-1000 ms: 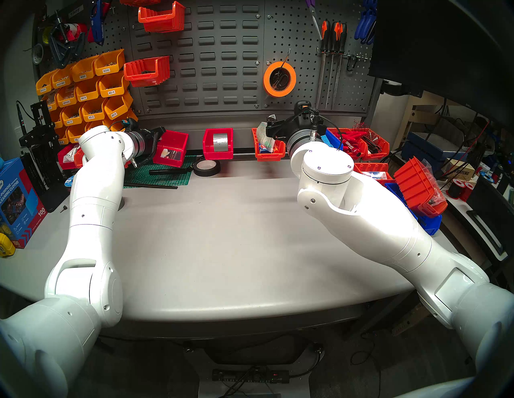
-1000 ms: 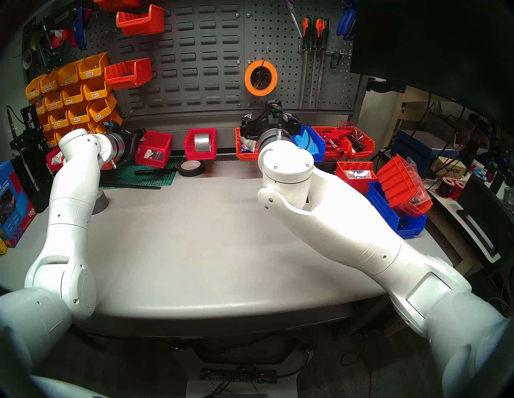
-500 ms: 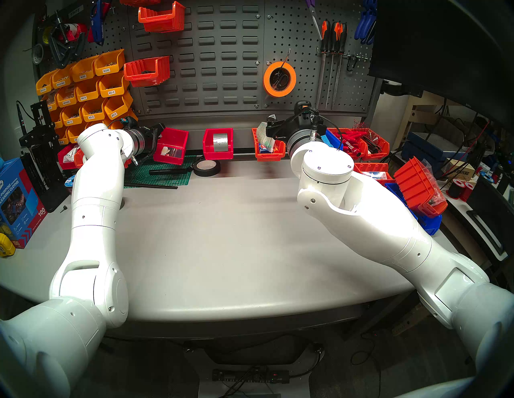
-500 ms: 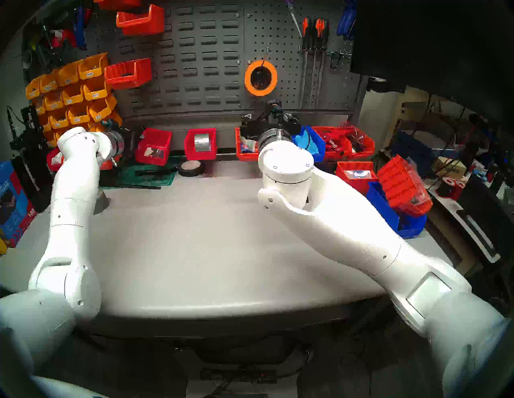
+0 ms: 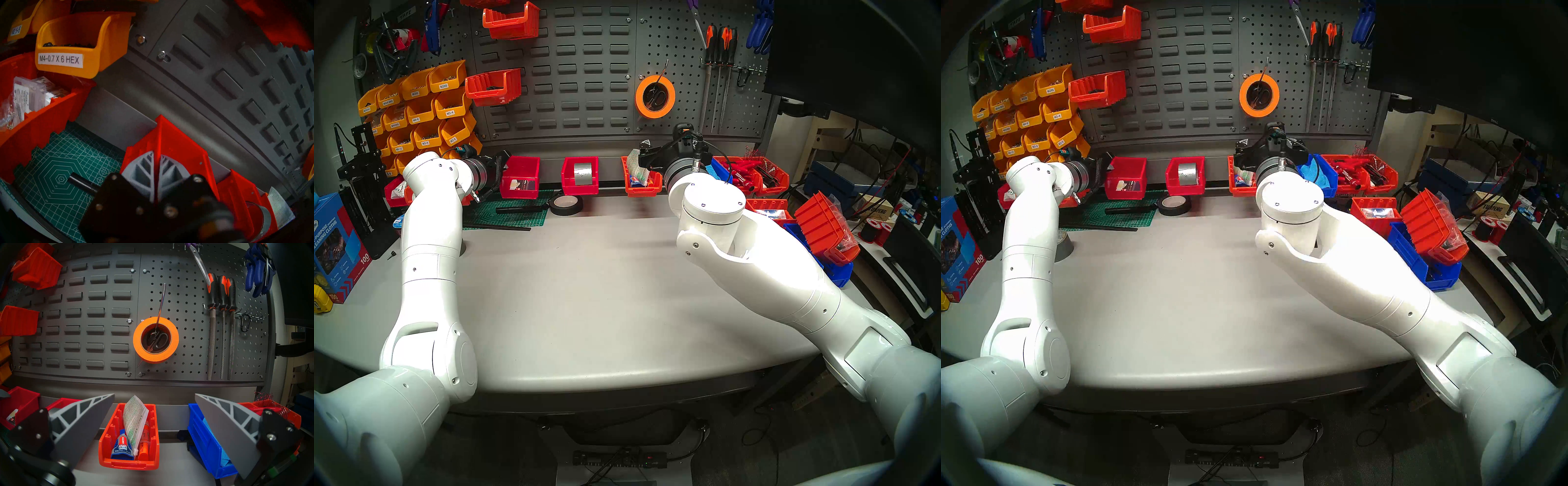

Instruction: Hang all the unorganized tool boxes onto the wall

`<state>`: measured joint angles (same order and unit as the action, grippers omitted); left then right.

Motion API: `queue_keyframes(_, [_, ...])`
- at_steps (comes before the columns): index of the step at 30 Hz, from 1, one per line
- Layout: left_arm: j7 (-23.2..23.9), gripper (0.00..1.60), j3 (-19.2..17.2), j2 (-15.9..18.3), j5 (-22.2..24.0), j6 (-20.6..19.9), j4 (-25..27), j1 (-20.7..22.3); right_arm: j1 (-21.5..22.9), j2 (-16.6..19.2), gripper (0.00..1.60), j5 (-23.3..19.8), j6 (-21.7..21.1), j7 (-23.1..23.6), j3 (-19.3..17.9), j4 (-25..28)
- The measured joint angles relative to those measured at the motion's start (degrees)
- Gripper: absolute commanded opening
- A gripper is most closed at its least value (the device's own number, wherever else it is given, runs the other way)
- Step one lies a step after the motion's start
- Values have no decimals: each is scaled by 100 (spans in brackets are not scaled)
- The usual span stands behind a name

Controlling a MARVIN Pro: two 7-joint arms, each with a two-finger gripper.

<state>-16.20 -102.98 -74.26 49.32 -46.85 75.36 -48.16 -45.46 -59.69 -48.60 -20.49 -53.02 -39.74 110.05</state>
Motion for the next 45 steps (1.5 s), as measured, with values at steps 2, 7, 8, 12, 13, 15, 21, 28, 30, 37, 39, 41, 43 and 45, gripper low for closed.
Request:
queue_keyframes(2, [-26,0,-19,-18,13,25,-106,18,0,0,160,0,0,0,0,0])
queue_keyframes(7, [-42,0,-39,-52,23,116,-413,69,0,0,160,0,0,0,0,0])
queue_keyframes(8, [-39,0,-39,-55,23,126,-440,75,0,0,160,0,0,0,0,0])
queue_keyframes(12, [-17,0,-41,-63,24,185,-568,110,0,0,160,0,0,0,0,0])
queue_keyframes(13, [-11,0,-41,-63,24,196,-588,118,0,0,160,0,0,0,0,0])
queue_keyframes(15, [1,0,-41,-63,24,217,-614,131,0,0,160,0,0,0,0,0])
queue_keyframes(21, [57,0,-41,-38,28,252,-643,160,0,0,160,0,0,0,0,0])
queue_keyframes(28, [113,0,-59,-21,57,253,-634,161,0,0,160,0,0,0,0,0])
queue_keyframes(30, [124,0,-74,-20,74,250,-610,161,0,0,160,0,0,0,0,0])
queue_keyframes(37, [137,0,-114,-32,138,233,-498,159,0,0,160,0,0,0,0,0])
queue_keyframes(39, [137,0,-133,-46,158,232,-470,159,0,0,160,0,0,0,0,0])
queue_keyframes(41, [132,0,-149,-61,172,232,-451,159,0,0,160,0,0,0,0,0])
queue_keyframes(43, [121,0,-164,-82,185,232,-439,161,0,0,160,0,0,0,0,0])
queue_keyframes(45, [112,0,-176,-101,197,232,-430,164,0,0,160,0,0,0,0,0])
